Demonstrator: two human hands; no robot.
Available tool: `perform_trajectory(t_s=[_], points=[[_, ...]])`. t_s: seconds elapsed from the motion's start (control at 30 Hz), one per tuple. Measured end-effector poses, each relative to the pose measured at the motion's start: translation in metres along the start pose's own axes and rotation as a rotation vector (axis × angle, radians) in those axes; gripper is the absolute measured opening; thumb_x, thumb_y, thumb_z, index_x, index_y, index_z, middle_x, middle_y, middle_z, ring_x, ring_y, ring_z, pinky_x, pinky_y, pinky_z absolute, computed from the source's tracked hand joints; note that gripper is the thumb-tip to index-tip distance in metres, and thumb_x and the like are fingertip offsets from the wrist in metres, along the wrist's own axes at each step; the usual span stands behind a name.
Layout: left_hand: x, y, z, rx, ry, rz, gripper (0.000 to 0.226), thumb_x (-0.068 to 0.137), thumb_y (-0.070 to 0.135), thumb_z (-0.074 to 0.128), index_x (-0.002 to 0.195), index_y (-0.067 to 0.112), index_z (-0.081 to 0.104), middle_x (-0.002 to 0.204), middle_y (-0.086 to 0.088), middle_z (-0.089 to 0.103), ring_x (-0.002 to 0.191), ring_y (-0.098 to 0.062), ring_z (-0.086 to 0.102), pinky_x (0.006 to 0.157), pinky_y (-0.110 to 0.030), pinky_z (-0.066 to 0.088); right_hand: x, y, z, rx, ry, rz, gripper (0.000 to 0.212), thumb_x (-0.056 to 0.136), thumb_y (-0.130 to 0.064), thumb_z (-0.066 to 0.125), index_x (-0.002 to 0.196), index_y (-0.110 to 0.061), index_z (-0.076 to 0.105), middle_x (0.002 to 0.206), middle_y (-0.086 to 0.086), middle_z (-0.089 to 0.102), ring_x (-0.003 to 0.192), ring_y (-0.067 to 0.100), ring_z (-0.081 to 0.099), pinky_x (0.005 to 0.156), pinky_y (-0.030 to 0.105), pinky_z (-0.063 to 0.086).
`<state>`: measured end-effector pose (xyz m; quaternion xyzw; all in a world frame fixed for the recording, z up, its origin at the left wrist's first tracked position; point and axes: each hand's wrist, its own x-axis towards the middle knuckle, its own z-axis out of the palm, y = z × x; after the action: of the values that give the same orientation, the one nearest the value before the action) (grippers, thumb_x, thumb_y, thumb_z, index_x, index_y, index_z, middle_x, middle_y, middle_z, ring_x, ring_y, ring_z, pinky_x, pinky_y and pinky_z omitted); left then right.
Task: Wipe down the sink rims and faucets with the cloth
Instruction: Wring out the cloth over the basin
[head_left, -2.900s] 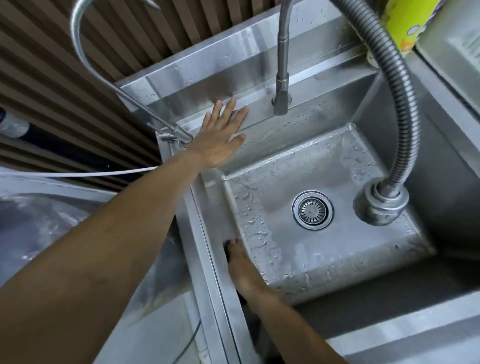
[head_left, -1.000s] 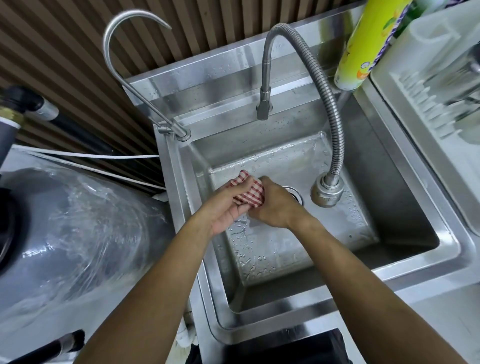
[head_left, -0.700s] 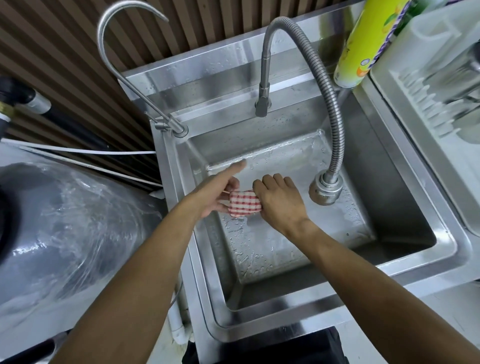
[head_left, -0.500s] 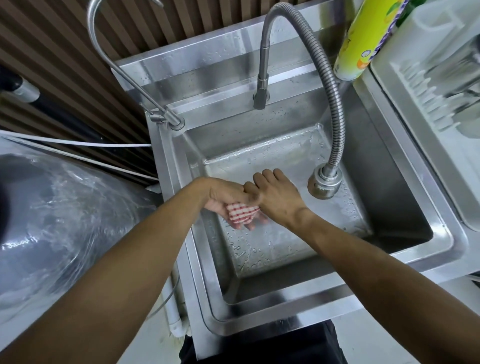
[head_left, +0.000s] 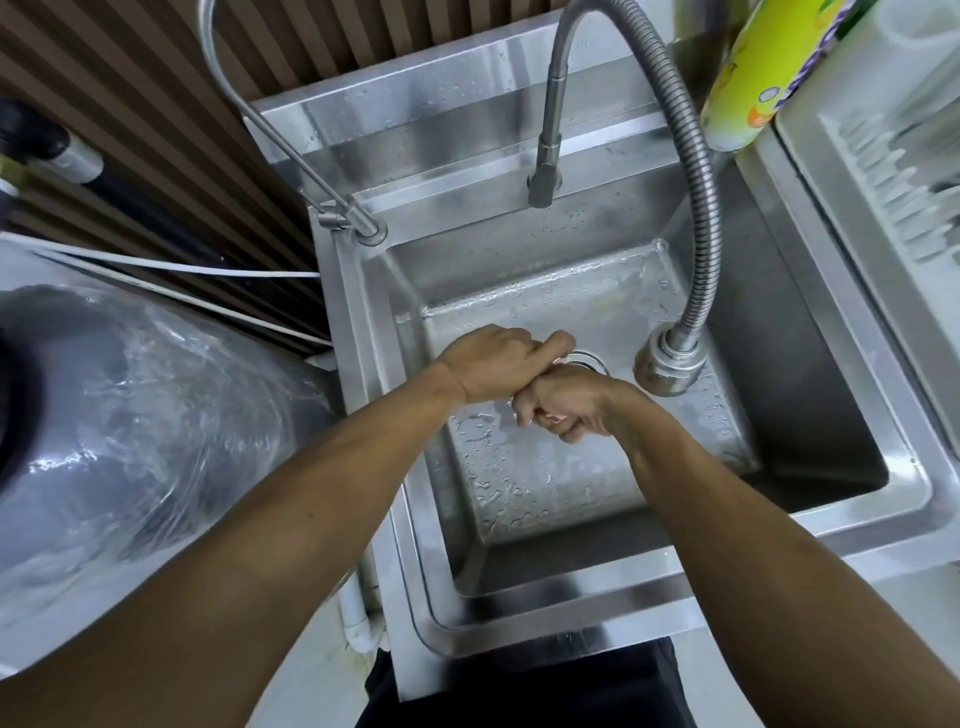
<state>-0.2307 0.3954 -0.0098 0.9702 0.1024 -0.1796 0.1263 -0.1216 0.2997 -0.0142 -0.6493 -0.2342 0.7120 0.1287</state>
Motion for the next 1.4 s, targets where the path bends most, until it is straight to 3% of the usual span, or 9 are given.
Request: perform_trajectory(t_s=[0.13,0.23,0.37,0.47,0.67,0.83,0.97,1.2,1.4], points=[[0.004,0.009,0.01,0.088,0.074,0.001,0.026,0.1,0.019,0.051,0.125,0.013,0.047,0.101,-0.01,0.063,0.09,-0.031,0.055,0.07,-0.041,0.045,0.003,0.013,-0.006,0.209,-0.172,0.017,0.039,0.084,0.0,0.061,0.051,-0.017,0.051,0.049,-0.001,0.04,0.039,0.01,0.027,0.04,0.02,0.023],[0.008,0.006,0.014,-0.047,-0.006,-0.259,0.026,0.091,0.017,0.064,0.115,0.019,0.056,0.103,-0.009,0.067,0.095,-0.033,0.064,0.068,-0.035,0.039,0.011,0.01,-0.008,-0.145,0.255,-0.093,0.013,0.079,-0.01,0.074,0.079,-0.015,0.062,0.067,-0.001,0.058,0.063,0.02,0.053,0.055,0.025,0.041],[0.009,-0.016,0.013,-0.636,-0.317,-0.536,0.016,0.083,0.015,0.074,0.095,0.019,0.064,0.084,-0.004,0.07,0.062,-0.017,0.065,0.051,-0.026,0.05,0.017,0.032,0.009,-0.707,0.776,-0.345,0.074,0.081,-0.014,0.076,0.146,-0.016,0.039,0.132,0.012,0.053,0.111,0.033,0.058,0.092,0.045,0.053],[0.003,-0.023,-0.003,-1.066,-0.548,-0.568,0.016,0.086,0.009,0.074,0.081,0.016,0.061,0.064,0.0,0.056,0.046,-0.009,0.046,0.042,-0.019,0.038,0.017,0.053,0.019,-1.101,0.995,-0.592,0.089,0.073,0.0,0.068,0.154,-0.011,0.032,0.149,0.021,0.047,0.128,0.04,0.053,0.102,0.051,0.05],[0.004,-0.016,-0.015,-1.157,-0.921,-0.389,0.023,0.091,0.007,0.073,0.074,0.015,0.06,0.058,0.004,0.051,0.044,-0.004,0.039,0.041,-0.014,0.03,0.014,0.033,0.002,-1.287,0.965,-0.674,0.047,0.064,-0.021,0.088,0.101,-0.008,0.061,0.079,0.013,0.062,0.067,0.034,0.06,0.058,0.039,0.049],[0.009,-0.004,0.0,-0.873,-0.743,-0.451,0.022,0.084,0.006,0.081,0.073,0.011,0.062,0.054,0.001,0.054,0.044,-0.008,0.043,0.043,-0.019,0.039,0.0,0.009,0.005,-1.375,0.646,-0.369,0.025,0.093,-0.03,0.059,0.109,-0.013,0.066,0.099,0.009,0.074,0.091,0.032,0.069,0.072,0.034,0.046],[0.01,-0.002,0.006,-0.868,-0.573,-0.469,0.029,0.084,-0.001,0.073,0.07,0.015,0.053,0.048,0.004,0.05,0.042,-0.01,0.043,0.044,-0.022,0.039,0.005,0.011,0.018,-1.271,0.703,-0.286,0.04,0.095,-0.019,0.061,0.131,-0.006,0.052,0.125,0.013,0.059,0.118,0.031,0.057,0.081,0.038,0.049],[0.007,0.014,0.014,-0.42,-0.392,-0.272,0.042,0.081,0.017,0.073,0.113,0.013,0.045,0.08,0.0,0.055,0.074,-0.024,0.057,0.055,-0.03,0.039,0.002,0.02,0.025,-1.129,0.631,-0.192,0.029,0.094,-0.018,0.054,0.121,-0.012,0.061,0.107,0.006,0.073,0.098,0.029,0.071,0.071,0.032,0.047],[0.011,0.017,0.0,0.001,-0.035,-0.078,0.044,0.094,0.016,0.05,0.134,0.017,0.032,0.075,-0.003,0.06,0.071,-0.03,0.051,0.063,-0.033,0.036,-0.01,0.009,0.001,-0.257,0.322,-0.1,0.012,0.082,-0.01,0.063,0.07,-0.013,0.063,0.059,-0.001,0.05,0.052,0.019,0.044,0.045,0.023,0.032]])
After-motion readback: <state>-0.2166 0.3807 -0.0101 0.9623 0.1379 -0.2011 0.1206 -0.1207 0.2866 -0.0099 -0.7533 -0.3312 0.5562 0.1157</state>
